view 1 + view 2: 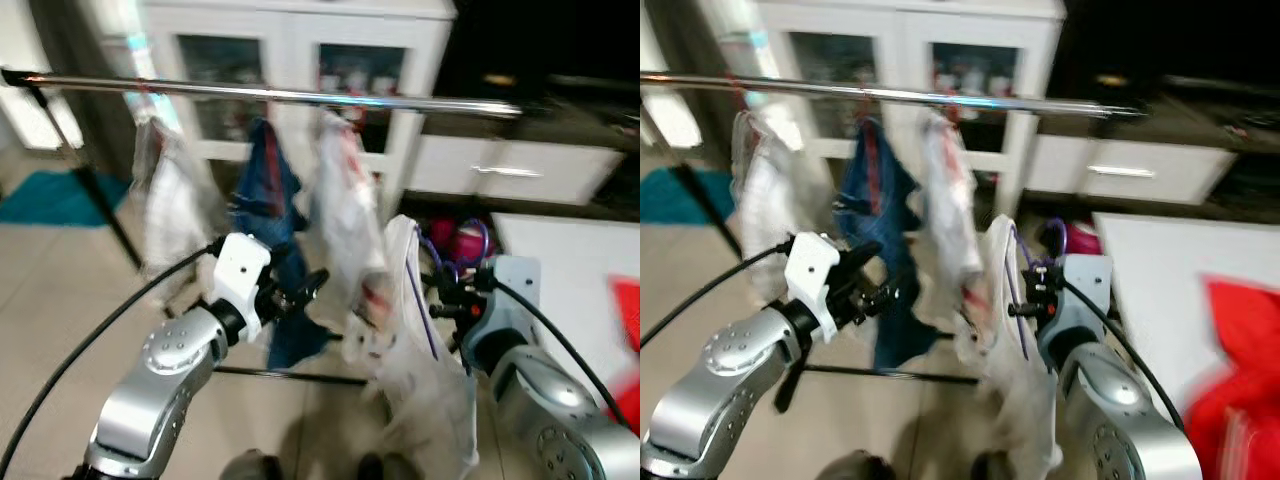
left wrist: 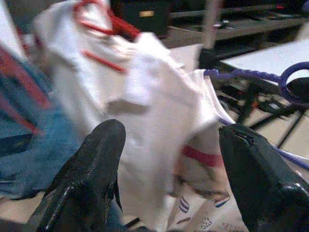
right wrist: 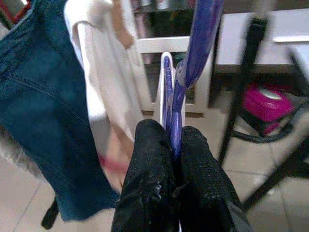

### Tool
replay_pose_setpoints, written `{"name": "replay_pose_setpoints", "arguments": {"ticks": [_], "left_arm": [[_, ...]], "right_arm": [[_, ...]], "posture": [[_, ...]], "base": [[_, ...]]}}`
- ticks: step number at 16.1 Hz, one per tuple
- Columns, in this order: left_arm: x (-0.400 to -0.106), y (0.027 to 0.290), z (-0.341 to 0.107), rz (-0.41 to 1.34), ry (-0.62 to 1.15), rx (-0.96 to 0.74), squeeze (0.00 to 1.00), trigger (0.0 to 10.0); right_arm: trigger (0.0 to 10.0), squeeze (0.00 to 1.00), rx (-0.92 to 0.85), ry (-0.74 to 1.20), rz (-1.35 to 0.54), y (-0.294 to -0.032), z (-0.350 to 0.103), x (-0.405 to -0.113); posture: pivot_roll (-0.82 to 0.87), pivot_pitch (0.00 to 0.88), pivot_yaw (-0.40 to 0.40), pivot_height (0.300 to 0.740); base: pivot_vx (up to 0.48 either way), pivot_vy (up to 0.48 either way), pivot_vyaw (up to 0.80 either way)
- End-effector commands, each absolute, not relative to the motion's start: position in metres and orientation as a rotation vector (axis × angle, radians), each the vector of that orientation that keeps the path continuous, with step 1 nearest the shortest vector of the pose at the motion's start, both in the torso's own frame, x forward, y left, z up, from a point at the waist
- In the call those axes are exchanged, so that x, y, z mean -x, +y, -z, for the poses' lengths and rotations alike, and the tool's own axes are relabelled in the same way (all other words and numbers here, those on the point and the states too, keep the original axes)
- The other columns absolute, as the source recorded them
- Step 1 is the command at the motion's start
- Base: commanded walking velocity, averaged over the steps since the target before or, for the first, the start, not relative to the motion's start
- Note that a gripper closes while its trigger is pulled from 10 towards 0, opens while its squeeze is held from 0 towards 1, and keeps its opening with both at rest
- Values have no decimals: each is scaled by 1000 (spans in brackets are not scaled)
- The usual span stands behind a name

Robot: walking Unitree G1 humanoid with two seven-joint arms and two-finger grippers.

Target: Hang hanger

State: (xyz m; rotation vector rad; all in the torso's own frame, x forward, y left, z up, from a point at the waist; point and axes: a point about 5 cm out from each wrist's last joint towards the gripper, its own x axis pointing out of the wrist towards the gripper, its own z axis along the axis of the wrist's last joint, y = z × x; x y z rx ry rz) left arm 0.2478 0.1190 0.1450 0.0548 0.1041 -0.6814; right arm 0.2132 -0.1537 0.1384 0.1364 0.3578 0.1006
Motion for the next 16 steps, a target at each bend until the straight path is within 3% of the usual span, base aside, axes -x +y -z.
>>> {"name": "replay_pose_setpoints", "arguments": {"ticks": [1,4,12,16], "left_arm": [[-247,119,-144,681,112,-58,0,10000],[-245,120,-143,682,117,-60,0,10000],[-242,120,-142,686,136,-52,0,10000],[-242,122,-143,672,139,-50,0,10000]], "right_arm": [[10000,0,-138,311,-142,-149,-150,-216],[10000,0,-137,321,-164,-147,-148,-213],[10000,0,-151,316,-254,-138,-148,-209],[10000,0,-138,324,-287,-137,-147,-211]], "posture": [[-22,0,-3,740],[-21,0,0,740],[-11,0,-4,740],[-4,0,-10,740]], "base": [[-277,0,-800],[-264,0,-588],[0,0,0],[0,374,0]]}}
